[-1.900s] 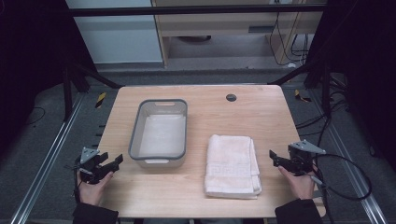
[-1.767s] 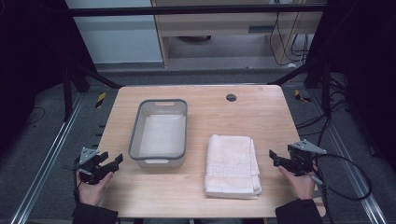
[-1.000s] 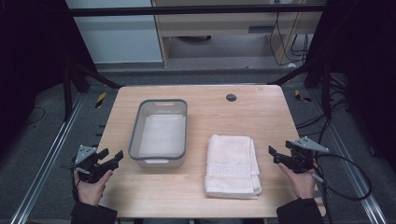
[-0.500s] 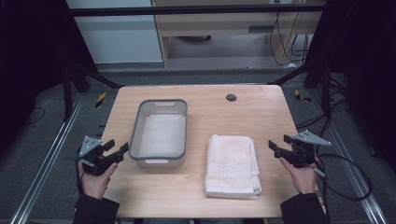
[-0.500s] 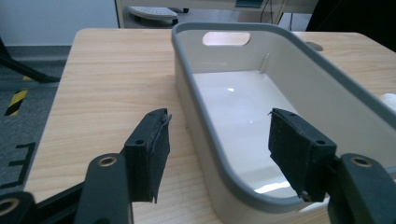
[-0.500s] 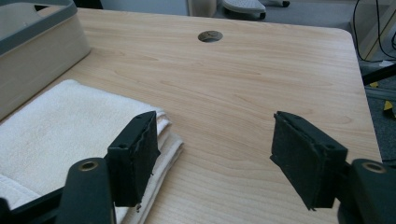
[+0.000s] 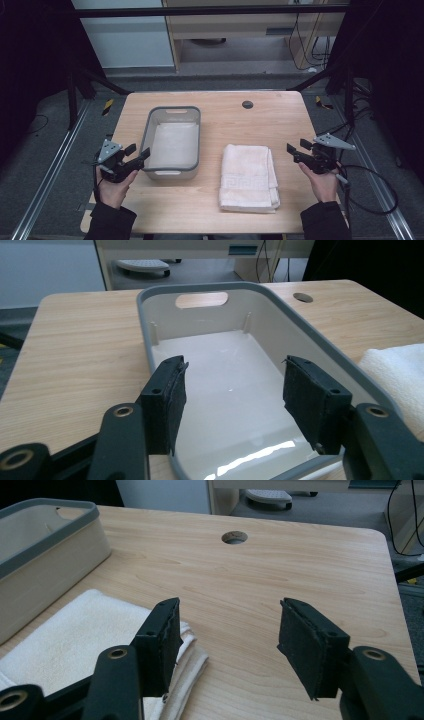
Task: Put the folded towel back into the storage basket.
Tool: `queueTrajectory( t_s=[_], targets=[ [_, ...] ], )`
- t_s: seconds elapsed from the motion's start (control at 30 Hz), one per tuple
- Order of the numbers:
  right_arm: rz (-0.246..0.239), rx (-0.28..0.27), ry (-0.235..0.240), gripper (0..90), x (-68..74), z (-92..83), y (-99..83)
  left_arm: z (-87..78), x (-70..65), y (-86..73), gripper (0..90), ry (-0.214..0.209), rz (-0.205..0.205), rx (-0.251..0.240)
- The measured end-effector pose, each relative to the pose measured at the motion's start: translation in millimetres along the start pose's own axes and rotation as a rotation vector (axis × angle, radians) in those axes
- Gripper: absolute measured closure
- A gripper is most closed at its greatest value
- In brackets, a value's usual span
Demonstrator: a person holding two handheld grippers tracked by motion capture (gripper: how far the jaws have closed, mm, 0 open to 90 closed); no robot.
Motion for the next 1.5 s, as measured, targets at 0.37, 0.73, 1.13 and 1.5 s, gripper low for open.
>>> queueTrajectory(
  t_s=[0.37, 0.73, 1.13, 1.5],
  targets=[
    [-0.003, -0.002, 0.020, 43.5, 3.8, 1.5, 9.9, 10.3, -22.2, 4.0, 43.5, -0.042, 0.027, 0.008],
    [-0.014, -0.001, 0.047, 42.8, 13.3, 11.1, 18.9, 23.1, -47.0, 6.3, 43.5, -0.088, 0.056, 0.016],
    [-0.018, -0.005, 0.072, 37.1, 20.2, 19.8, 21.4, 35.0, -74.6, 7.8, 43.0, -0.145, 0.077, 0.021],
    [-0.035, 0.018, 0.080, 34.3, 23.2, 26.5, 19.2, 45.3, -100.0, 1.7, 42.0, -0.195, 0.111, 0.040]
  ],
)
Point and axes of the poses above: each handheld gripper's, and its own axes: z roughly forward along the jaws, y roughly out of its top, x roughly to its left, the point moved 3 cm from there along z, roughly forward along the jaws, and after that the axes turned 3 degrees about -y, right-handed, at the moved point
